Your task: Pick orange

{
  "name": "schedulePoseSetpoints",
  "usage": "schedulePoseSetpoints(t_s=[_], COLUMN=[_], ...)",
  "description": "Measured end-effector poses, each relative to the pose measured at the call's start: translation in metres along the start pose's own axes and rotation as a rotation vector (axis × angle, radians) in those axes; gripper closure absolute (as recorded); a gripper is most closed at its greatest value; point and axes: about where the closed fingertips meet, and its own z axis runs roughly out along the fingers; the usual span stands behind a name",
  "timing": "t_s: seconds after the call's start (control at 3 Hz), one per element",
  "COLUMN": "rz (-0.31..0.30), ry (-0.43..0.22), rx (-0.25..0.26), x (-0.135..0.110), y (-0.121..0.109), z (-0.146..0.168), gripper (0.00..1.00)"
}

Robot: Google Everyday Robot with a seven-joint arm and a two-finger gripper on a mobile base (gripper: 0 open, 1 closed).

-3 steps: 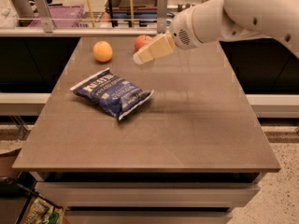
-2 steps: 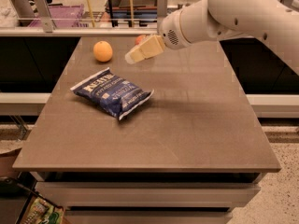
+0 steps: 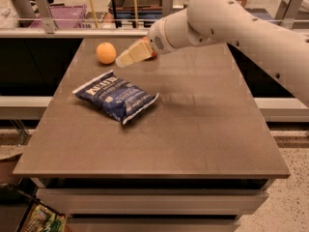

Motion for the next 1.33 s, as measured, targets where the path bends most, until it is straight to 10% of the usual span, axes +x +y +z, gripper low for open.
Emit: schedulePoseSetpoints(t_s=[1.33], rz=[-0.062], ry=[-0.108], rx=[-0.065], x=[-0.021], y=[-0.002], z=[0.080], gripper=[0.00])
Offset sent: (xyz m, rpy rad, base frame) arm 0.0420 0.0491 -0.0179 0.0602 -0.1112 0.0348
